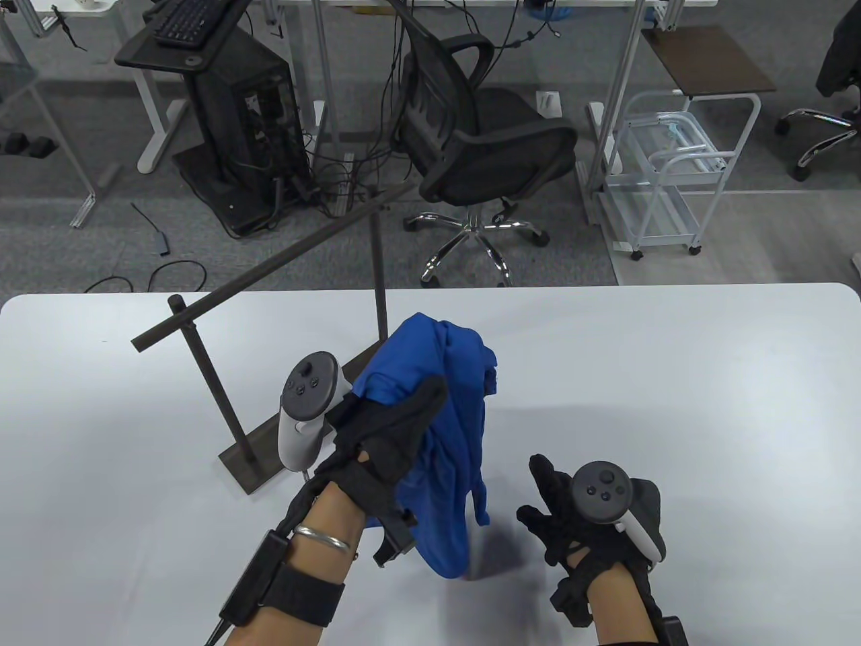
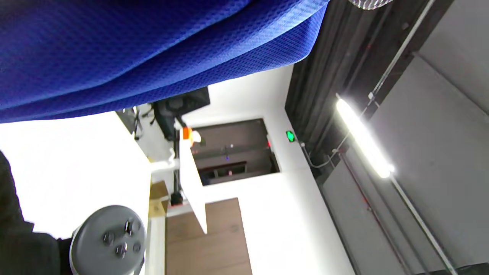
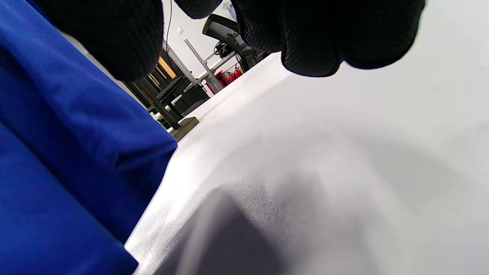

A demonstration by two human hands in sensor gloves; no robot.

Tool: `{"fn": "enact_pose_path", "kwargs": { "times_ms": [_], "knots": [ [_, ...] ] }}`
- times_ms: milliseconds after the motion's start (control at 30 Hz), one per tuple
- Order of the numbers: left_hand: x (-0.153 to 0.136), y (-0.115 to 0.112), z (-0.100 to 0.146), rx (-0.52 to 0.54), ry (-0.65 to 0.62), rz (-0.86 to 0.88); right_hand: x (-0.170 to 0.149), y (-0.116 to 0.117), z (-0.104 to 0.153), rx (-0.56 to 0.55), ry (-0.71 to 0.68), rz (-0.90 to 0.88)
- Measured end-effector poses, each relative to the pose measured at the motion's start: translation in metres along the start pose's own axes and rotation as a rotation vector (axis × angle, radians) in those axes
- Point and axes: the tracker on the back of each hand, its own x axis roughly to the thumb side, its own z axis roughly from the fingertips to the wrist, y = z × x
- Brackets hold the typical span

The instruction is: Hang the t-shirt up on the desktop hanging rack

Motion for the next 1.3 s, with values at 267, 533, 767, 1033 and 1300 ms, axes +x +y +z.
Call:
{"fn": "enact_pose_path", "kwargs": {
  "times_ms": [267, 533, 767, 1033, 1300],
  "knots": [
    [0.032, 0.017, -0.004, 0.032, -0.022, -0.044, -0.002, -0.002, 0.001, -0.003, 0.007, -0.012],
    [0.074, 0.035, -0.006, 0.034, -0.017, -0.137, -0.005, -0.005, 0.001, -0.011, 0.016, -0.024],
    [0.109, 0.047, -0.008, 0.046, 0.008, -0.269, -0.006, -0.007, 0.002, -0.016, 0.022, -0.031],
    [0.142, 0.068, -0.011, 0.089, 0.036, -0.397, -0.009, -0.009, 0.002, -0.032, 0.023, -0.041],
    [0.177, 0.1, -0.02, 0.178, 0.061, -0.565, -0.012, -0.011, 0.001, -0.028, 0.038, -0.049]
  ]
}}
